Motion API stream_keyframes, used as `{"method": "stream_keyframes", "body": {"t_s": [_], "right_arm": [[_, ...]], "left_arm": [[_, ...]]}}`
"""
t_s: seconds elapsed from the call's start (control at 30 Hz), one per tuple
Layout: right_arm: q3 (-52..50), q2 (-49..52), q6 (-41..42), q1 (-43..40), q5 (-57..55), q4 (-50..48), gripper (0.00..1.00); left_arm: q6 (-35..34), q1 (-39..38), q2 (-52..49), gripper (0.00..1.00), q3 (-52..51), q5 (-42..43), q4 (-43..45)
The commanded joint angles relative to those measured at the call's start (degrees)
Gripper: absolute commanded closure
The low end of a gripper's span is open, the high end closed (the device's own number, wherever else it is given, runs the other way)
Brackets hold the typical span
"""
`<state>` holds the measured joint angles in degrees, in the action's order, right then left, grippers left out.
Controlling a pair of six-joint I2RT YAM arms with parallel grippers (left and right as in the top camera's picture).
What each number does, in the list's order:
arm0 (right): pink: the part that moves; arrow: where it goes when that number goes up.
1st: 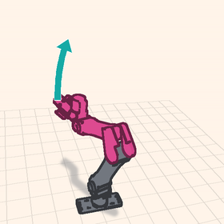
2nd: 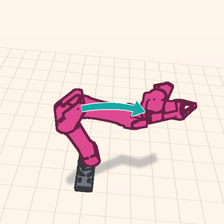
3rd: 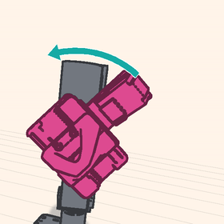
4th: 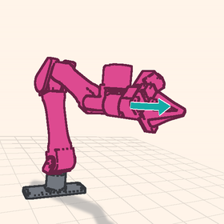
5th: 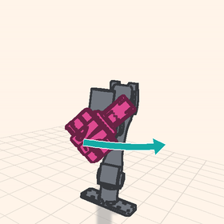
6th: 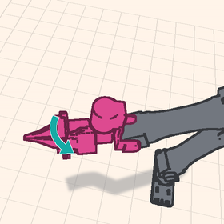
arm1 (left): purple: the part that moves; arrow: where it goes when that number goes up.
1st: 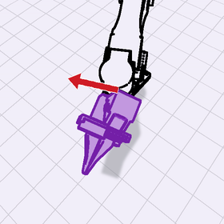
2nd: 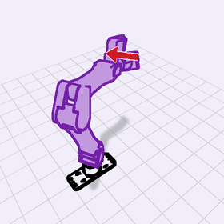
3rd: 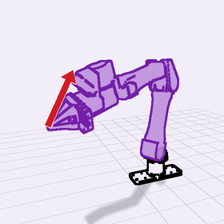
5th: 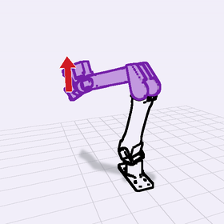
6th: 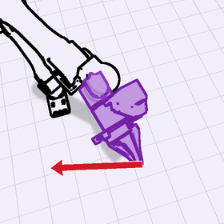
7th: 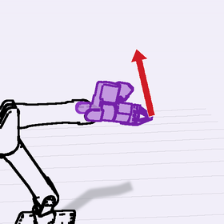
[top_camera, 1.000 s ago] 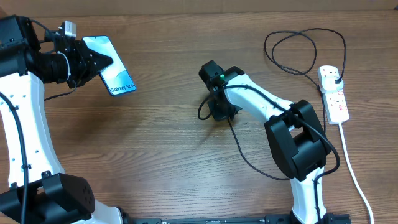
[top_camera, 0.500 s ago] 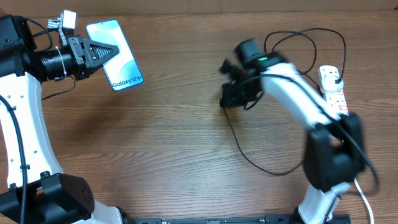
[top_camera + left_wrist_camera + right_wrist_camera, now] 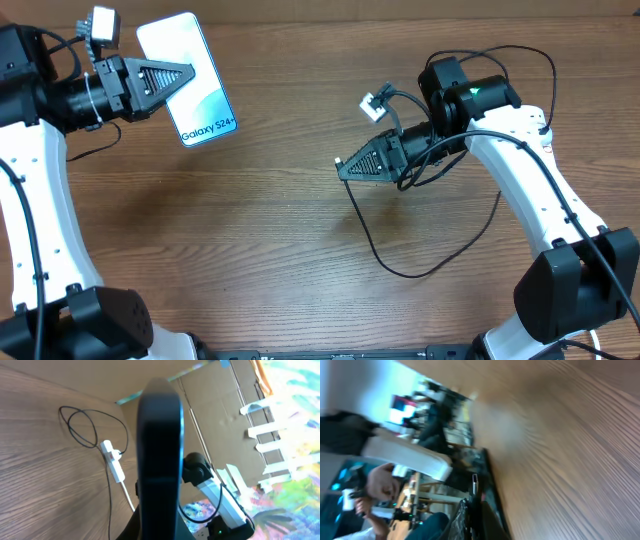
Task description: Plug charger to phone and switch on socket
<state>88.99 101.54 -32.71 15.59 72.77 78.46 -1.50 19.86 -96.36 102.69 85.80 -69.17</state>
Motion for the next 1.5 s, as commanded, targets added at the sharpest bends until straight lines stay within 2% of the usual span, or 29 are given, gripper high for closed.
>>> {"method": "stream_keyframes", "body": {"t_s": [0.0, 0.17, 0.4, 0.53, 0.87, 1.13, 1.47], "right_arm": [[0.4, 0.0, -6.6, 0.2, 10.3, 0.0, 0.96], [0.4, 0.0, -6.4, 0.3, 11.9, -0.1, 0.96], [1.0, 0.0, -5.9, 2.2, 13.9, -0.3, 0.96], [2.7, 0.0, -4.6, 2.5, 14.4, -0.2, 0.96], [5.0, 0.0, -2.3, 2.4, 17.1, -2.9, 0.96], [5.1, 0.0, 4.3, 2.4, 17.1, -8.5, 0.96], [5.1, 0.0, 4.5, 2.5, 17.2, -9.0, 0.96]], "left_arm": [[-0.5, -0.6, 4.2, 0.95, 1.0, 4.0, 0.2], [-8.3, -3.0, 5.0, 0.96, 1.0, -2.5, 3.3], [-23.2, -12.2, 5.0, 0.95, 1.0, -9.1, 18.8], [-28.4, -16.5, 5.0, 0.95, 1.0, -12.9, 25.1], [-34.8, -20.8, 4.9, 0.96, 1.0, -19.1, 26.0], [-34.1, -21.5, 4.9, 0.96, 1.0, -20.7, 25.9], [-33.2, -23.4, 4.9, 0.96, 1.0, -24.3, 26.4]]}}
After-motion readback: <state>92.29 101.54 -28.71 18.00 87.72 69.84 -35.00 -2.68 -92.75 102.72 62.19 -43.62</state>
